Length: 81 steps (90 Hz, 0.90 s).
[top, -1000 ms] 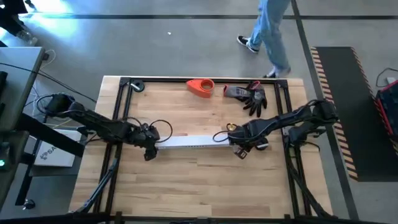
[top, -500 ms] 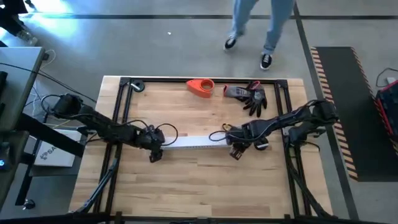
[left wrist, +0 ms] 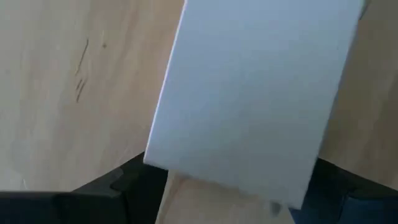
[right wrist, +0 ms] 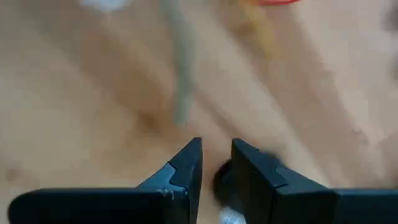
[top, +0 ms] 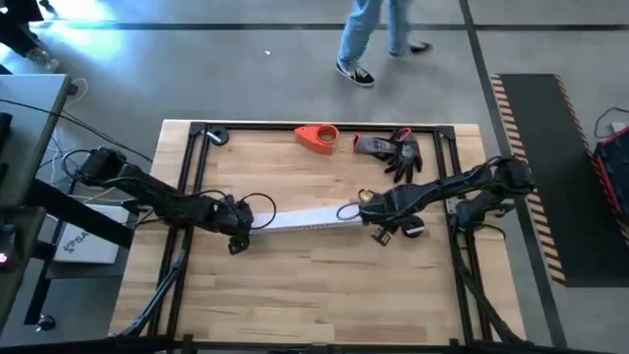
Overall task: Ziptie cables
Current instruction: Close the white cable duct
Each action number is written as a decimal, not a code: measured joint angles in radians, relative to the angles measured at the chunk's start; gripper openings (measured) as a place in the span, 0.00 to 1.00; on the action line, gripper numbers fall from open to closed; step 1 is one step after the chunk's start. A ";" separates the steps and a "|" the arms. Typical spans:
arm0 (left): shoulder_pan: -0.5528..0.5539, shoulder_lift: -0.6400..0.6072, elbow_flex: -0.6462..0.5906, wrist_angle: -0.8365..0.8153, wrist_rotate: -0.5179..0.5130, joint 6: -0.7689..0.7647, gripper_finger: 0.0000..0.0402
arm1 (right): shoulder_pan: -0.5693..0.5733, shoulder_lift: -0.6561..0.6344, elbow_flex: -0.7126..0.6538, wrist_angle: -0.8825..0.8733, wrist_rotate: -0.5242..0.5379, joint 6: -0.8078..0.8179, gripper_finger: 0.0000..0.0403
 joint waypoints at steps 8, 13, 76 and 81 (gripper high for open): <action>-0.014 0.001 0.001 -0.002 -0.009 -0.010 0.64 | -0.032 0.000 -0.001 0.075 -0.014 -0.016 0.18; -0.021 0.001 0.001 0.006 -0.019 -0.010 0.64 | -0.051 0.000 -0.001 0.128 -0.032 -0.031 0.18; -0.008 -0.007 0.135 -0.048 -0.029 0.099 0.65 | -0.061 0.024 -0.002 0.196 -0.076 -0.056 0.18; -0.008 -0.006 0.138 -0.060 -0.023 0.098 0.65 | -0.059 0.024 -0.002 0.196 -0.074 -0.056 0.18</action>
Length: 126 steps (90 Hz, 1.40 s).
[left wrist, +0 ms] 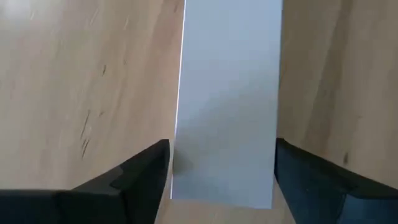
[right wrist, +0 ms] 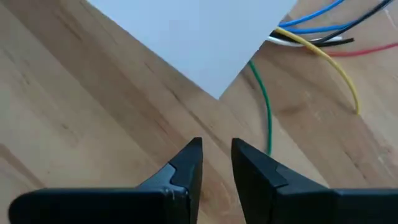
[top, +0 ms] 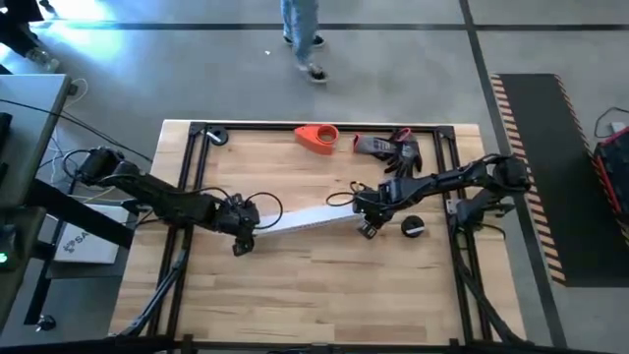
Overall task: Ziptie cables
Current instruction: Close the white cable duct
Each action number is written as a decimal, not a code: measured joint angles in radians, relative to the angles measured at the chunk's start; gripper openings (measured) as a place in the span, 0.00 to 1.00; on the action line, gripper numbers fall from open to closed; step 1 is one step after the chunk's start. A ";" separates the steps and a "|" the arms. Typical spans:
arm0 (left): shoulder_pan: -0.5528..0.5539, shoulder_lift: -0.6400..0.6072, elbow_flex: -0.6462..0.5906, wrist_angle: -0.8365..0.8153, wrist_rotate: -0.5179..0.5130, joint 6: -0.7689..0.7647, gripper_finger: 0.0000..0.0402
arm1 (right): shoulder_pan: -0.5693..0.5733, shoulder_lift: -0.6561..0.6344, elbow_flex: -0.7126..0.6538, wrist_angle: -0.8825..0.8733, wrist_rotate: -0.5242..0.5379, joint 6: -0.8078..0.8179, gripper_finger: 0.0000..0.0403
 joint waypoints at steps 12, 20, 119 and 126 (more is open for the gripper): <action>0.000 -0.006 0.003 -0.103 0.061 -0.035 0.65 | -0.003 0.000 0.000 -0.011 0.038 -0.007 0.18; -0.019 -0.024 0.019 -0.188 0.074 -0.107 0.65 | -0.032 -0.002 0.000 -0.020 0.046 -0.024 0.18; -0.014 -0.143 -0.074 -0.105 -0.027 -0.069 0.54 | 0.033 -0.109 0.001 -0.168 0.106 0.108 0.18; 0.003 -0.170 -0.074 -0.105 -0.024 -0.068 0.50 | 0.030 -0.124 0.001 -0.170 0.106 0.105 0.18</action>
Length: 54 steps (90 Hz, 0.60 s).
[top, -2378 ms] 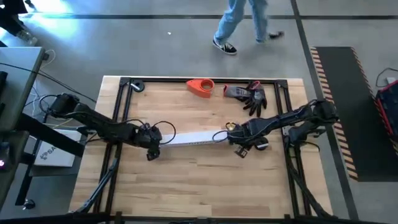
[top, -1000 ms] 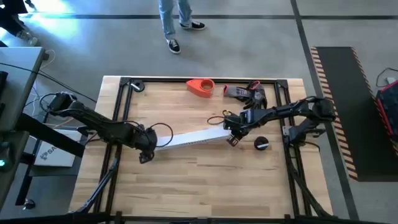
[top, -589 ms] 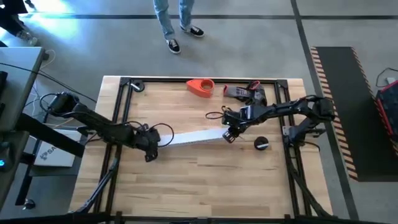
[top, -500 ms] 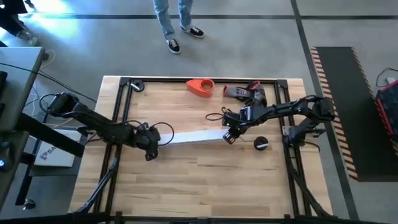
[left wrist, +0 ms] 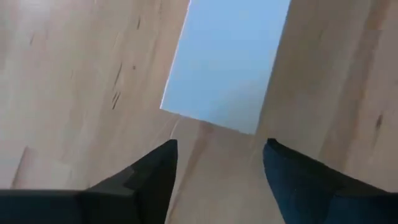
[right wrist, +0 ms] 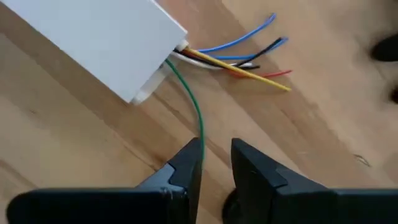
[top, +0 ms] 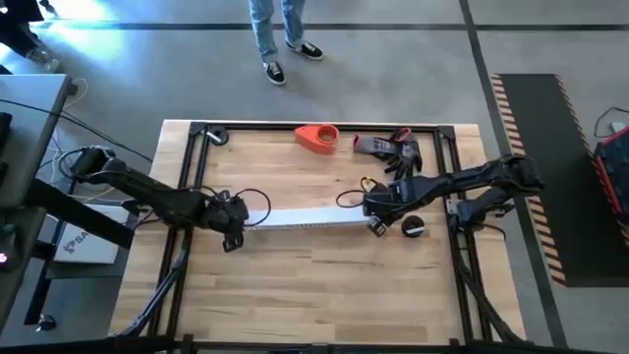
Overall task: Ziptie cables
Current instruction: Close the white cable duct
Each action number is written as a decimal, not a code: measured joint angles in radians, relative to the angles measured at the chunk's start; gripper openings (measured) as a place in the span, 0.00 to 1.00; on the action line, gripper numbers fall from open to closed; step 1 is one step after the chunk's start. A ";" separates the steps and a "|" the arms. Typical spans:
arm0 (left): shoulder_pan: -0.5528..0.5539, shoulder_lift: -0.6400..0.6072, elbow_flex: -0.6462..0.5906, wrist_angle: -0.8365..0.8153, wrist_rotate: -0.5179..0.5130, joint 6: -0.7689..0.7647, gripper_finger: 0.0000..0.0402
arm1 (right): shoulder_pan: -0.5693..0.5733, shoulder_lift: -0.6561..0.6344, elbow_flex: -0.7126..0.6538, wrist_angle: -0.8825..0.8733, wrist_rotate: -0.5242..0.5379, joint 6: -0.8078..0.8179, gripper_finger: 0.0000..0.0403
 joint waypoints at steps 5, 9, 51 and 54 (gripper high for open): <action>0.014 -0.012 0.000 0.001 0.005 0.008 0.45 | 0.000 -0.001 0.000 0.000 -0.002 -0.003 0.18; 0.025 -0.015 0.000 0.002 0.014 0.017 0.41 | 0.000 0.001 -0.001 -0.001 -0.004 -0.011 0.18; 0.109 0.054 -0.002 0.172 0.028 0.146 0.11 | -0.004 0.003 -0.073 0.165 -0.017 -0.023 0.18; 0.110 0.055 -0.002 0.176 0.028 0.148 0.10 | -0.004 0.003 -0.073 0.162 -0.018 -0.026 0.18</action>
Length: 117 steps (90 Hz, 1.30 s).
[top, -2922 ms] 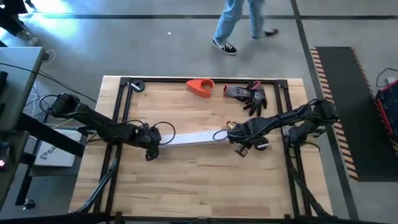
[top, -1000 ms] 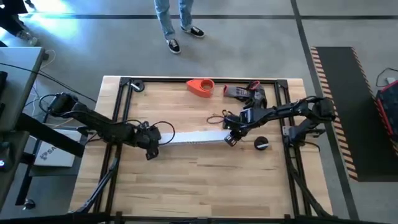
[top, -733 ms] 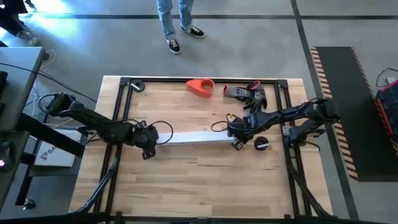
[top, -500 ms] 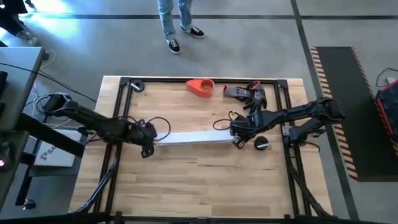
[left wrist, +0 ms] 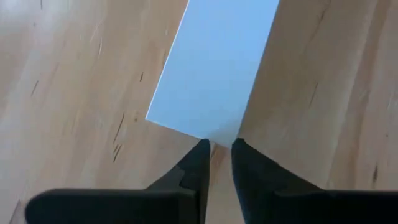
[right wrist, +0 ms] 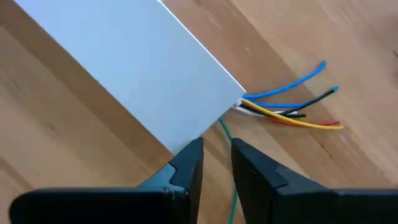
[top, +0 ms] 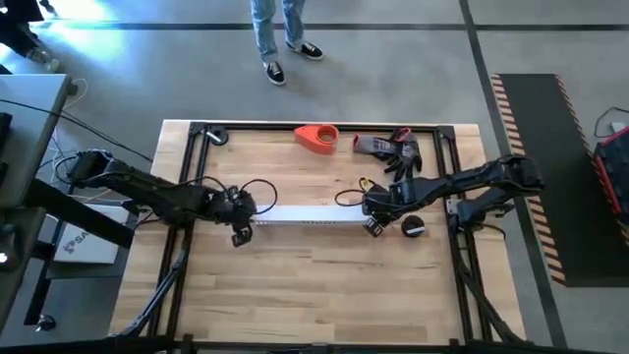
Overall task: Ziptie cables
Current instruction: Close the white cable duct, then return to Home Position
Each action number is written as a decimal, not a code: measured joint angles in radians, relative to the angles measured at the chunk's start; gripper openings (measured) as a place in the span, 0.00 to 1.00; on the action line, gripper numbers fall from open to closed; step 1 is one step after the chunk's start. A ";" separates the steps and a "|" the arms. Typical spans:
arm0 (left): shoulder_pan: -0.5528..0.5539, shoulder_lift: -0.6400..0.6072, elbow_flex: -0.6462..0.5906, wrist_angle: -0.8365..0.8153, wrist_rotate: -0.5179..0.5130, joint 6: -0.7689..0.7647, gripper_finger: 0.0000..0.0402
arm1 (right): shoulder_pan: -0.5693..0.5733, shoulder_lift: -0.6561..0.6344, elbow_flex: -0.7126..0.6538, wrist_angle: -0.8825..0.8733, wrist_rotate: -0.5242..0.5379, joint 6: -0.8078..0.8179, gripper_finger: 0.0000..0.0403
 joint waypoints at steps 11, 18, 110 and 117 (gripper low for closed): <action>0.001 -0.006 0.000 -0.020 -0.006 -0.012 0.08 | 0.001 -0.002 0.000 -0.073 0.001 0.035 0.18; 0.001 -0.006 0.000 -0.019 -0.007 -0.017 0.08 | 0.010 -0.002 0.000 -0.091 -0.003 0.050 0.18; -0.011 -0.305 0.000 0.115 -0.097 -0.043 0.02 | 0.169 -0.131 0.000 -0.058 0.232 0.006 0.18; -0.011 -0.390 0.000 0.113 -0.099 -0.018 0.02 | 0.177 -0.236 -0.020 -0.047 0.283 -0.004 0.18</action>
